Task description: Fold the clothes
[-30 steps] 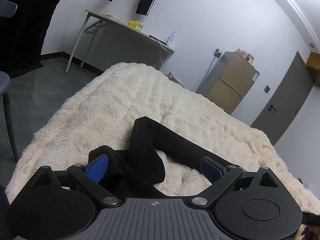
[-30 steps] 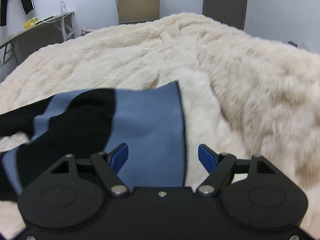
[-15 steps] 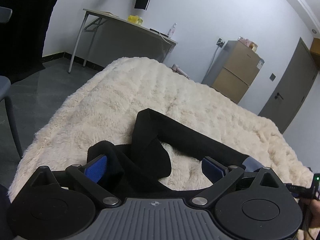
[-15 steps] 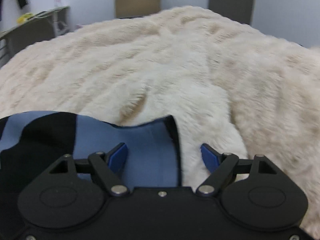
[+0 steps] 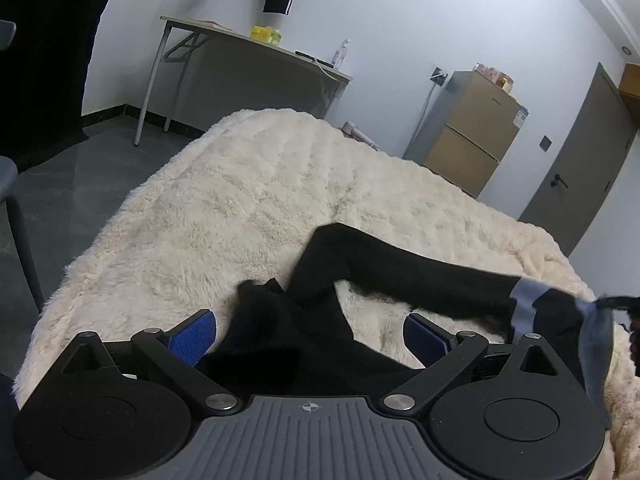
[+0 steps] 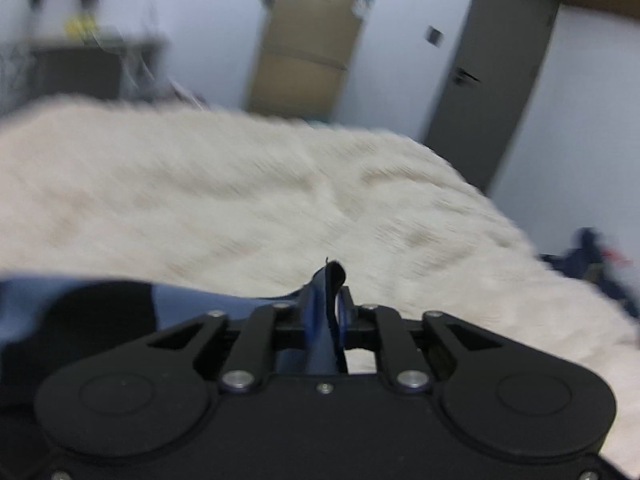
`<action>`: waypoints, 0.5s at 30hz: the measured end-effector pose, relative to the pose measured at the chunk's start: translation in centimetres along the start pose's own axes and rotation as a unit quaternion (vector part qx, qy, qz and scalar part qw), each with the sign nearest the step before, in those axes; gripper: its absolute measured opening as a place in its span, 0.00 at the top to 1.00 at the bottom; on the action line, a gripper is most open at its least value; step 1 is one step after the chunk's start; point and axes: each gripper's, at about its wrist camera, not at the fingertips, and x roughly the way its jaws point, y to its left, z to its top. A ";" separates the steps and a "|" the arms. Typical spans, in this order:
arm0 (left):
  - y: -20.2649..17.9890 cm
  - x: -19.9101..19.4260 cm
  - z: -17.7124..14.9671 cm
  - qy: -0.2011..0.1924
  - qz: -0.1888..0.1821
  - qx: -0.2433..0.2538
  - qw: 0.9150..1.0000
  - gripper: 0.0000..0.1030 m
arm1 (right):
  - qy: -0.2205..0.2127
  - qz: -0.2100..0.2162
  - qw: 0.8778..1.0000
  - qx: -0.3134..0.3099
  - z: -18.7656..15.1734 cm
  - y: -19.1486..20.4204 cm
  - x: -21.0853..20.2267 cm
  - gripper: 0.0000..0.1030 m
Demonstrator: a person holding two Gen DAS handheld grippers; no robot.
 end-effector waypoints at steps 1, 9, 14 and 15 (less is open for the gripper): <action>0.0 0.1 0.0 0.001 0.002 0.001 1.000 0.04 | 0.004 -0.014 1.000 0.006 -0.4 0.7 -0.1 0.66; -0.4 0.7 -0.1 0.011 -0.003 0.011 1.000 0.04 | -0.056 0.132 0.989 0.047 -5.9 4.9 -8.2 0.25; -1.3 0.9 -0.4 0.018 -0.003 0.037 0.999 0.04 | -0.060 0.285 0.957 0.010 -9.1 10.7 -14.5 0.25; -1.4 0.8 -0.4 0.018 -0.003 0.040 0.999 0.04 | -0.057 0.301 0.952 -0.022 -10.4 12.6 -15.6 0.25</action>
